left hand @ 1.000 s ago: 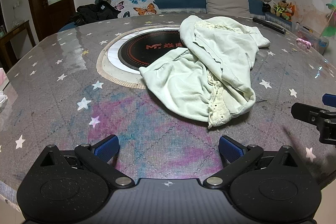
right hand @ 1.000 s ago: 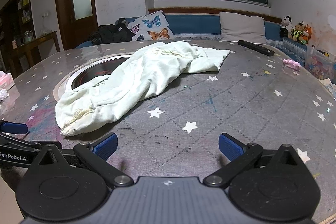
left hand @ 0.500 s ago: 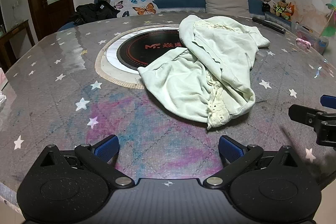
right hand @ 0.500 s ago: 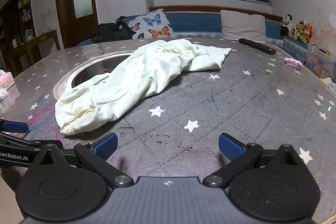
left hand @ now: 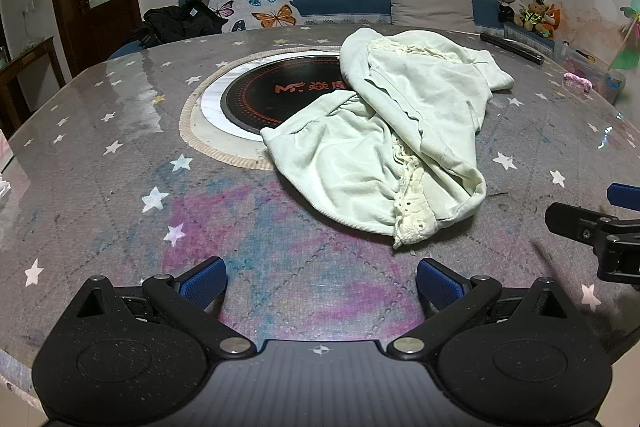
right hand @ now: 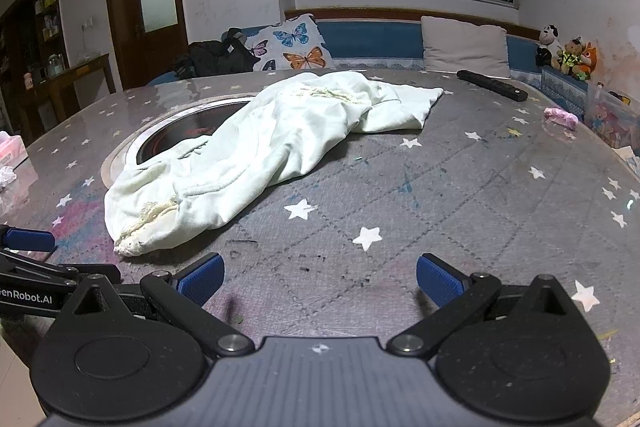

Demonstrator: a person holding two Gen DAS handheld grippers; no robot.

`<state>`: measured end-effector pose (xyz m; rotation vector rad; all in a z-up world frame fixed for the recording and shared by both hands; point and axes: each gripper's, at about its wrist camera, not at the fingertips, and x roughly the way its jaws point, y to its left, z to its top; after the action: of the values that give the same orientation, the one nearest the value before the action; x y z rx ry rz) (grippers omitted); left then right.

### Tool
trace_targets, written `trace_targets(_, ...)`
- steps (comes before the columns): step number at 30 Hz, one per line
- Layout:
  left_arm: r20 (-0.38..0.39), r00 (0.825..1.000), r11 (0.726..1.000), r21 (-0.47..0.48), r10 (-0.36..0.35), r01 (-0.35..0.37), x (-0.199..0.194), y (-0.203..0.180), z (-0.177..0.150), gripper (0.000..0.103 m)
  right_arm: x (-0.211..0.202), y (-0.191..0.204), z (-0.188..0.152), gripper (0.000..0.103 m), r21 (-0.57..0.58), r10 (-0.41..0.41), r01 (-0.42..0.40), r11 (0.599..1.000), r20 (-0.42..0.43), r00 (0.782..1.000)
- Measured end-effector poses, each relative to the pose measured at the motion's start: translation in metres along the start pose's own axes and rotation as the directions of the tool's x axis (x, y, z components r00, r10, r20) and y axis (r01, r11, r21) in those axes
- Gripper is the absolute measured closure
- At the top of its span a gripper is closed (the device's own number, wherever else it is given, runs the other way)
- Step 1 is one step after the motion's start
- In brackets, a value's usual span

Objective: Fold clothes

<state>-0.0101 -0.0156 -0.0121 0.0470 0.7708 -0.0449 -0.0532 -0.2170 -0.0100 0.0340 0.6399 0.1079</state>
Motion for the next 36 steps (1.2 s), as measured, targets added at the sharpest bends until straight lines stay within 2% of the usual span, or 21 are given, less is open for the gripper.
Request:
trace_targets(20,-0.008,1.0,1.0,0.002,-0.01,0.01,0.003,0.0,0.004,0.0,0.006,0.001,0.004,0.0,-0.005,0.008,-0.008,1.0,-0.01,1.0)
trace_targets(36,0.008,1.0,1.0,0.0,-0.007,0.007,0.008,0.008,0.026,0.0,0.026,0.0,0.026,0.0,-0.025,0.03,-0.03,0.999,-0.019,0.999)
